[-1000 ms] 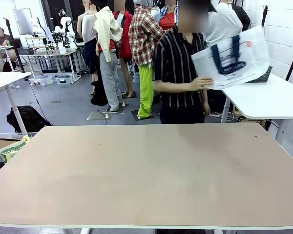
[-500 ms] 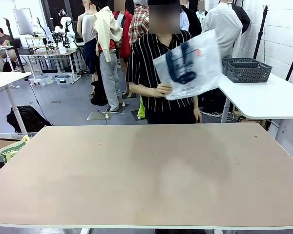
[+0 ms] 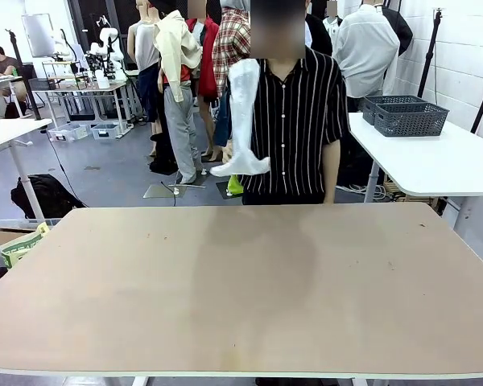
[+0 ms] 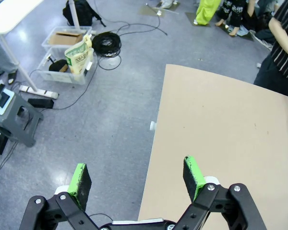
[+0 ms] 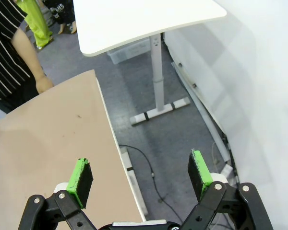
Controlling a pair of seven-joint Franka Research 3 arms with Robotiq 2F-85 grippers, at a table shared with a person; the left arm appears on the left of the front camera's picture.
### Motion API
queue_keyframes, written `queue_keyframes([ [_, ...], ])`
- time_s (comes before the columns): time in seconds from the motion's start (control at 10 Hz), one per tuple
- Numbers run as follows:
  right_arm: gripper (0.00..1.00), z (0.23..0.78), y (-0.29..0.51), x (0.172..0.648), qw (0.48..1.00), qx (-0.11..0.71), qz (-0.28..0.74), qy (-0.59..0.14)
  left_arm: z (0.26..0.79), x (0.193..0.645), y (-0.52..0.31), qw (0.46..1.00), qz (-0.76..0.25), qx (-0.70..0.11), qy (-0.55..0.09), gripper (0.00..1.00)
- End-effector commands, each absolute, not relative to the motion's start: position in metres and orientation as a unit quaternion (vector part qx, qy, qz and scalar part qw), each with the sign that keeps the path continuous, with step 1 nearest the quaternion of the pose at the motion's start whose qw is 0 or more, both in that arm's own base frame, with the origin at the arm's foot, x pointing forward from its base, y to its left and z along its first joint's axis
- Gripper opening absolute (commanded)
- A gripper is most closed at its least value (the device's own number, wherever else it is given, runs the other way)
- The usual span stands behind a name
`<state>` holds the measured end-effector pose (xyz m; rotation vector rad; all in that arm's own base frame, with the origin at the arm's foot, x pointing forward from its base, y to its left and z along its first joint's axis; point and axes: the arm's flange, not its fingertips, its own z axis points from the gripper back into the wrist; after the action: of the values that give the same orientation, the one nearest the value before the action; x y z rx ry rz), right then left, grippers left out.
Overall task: Transfer purchased items from the store into the shopping bag.
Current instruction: Open the Reusable shopping bag in the center of the table.
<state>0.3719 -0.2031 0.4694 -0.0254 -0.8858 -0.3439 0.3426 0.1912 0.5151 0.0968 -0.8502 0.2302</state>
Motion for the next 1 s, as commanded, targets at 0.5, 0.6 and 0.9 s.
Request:
queue_keyframes([
  [0.5, 1.00, 0.4694, -0.2032, 0.3698, 0.891, -0.012, -0.165, -0.422, 0.5138, 0.3407, 0.1951, 0.905, 0.105, 0.049, -0.410, 1.00],
  [0.6, 1.00, 0.4694, -0.2032, 0.3698, 0.891, -0.012, -0.165, -0.422, 0.5138, 0.3407, 0.1951, 0.905, 0.105, 0.049, -0.410, 1.00],
  [0.9, 1.00, 0.4694, -0.2032, 0.3698, 0.891, -0.012, -0.165, -0.422, 0.5138, 0.3407, 0.1951, 0.905, 0.105, 0.049, -0.410, 1.00],
])
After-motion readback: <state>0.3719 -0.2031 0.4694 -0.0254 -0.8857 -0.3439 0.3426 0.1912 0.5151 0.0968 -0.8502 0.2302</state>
